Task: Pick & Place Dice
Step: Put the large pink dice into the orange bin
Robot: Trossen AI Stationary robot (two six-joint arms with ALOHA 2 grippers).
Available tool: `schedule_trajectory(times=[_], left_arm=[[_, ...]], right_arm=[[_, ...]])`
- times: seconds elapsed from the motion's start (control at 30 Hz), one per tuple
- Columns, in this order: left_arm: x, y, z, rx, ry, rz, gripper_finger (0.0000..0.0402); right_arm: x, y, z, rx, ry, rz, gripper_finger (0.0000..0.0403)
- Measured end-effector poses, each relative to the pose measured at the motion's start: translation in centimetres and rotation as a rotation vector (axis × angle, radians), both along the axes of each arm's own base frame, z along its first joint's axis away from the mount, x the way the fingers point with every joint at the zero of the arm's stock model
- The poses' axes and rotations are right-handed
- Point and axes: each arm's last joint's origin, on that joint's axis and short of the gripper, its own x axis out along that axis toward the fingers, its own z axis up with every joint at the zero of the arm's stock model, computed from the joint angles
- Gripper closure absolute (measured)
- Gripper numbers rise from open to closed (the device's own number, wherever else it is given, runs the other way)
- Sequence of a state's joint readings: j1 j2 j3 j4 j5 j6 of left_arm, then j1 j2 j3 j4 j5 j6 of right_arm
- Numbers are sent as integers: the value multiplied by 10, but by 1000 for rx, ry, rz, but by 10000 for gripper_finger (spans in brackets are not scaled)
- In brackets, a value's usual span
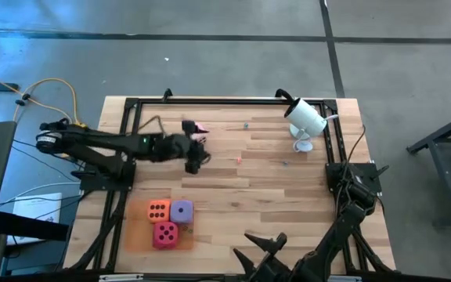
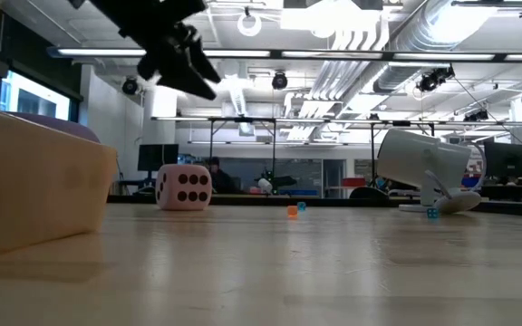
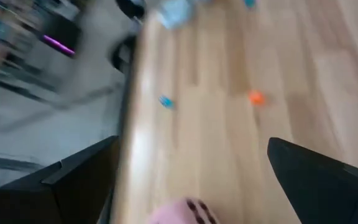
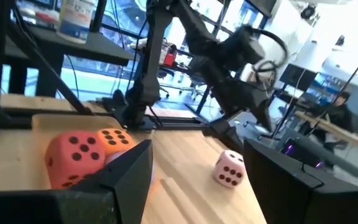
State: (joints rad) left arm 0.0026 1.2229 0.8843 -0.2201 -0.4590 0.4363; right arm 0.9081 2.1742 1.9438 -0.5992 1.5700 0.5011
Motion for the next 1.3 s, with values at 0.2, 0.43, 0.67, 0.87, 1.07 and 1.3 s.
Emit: schedule_trajectory(times=[0.2, 0.43, 0.67, 0.87, 1.07, 1.3], left_arm=[[-13, 44, 30, -212, 139, -41, 3], [-32, 105, 30, -393, 107, 15, 3], [-35, 146, -1, -481, 202, 147, 3], [-27, 158, -23, -534, 258, 229, 3], [-24, 159, -28, -652, 209, 348, 3], [-24, 159, -28, -849, 71, 603, 3]], right_arm=[[3, -7, -3, -50, 40, -15, 164], [12, -19, -3, -78, 63, -46, 164], [19, -30, -5, -121, 101, -73, 164], [22, -36, -7, -144, 122, -87, 164], [20, -42, -10, -129, 110, -93, 164], [17, -46, -12, -90, 79, -92, 164]])
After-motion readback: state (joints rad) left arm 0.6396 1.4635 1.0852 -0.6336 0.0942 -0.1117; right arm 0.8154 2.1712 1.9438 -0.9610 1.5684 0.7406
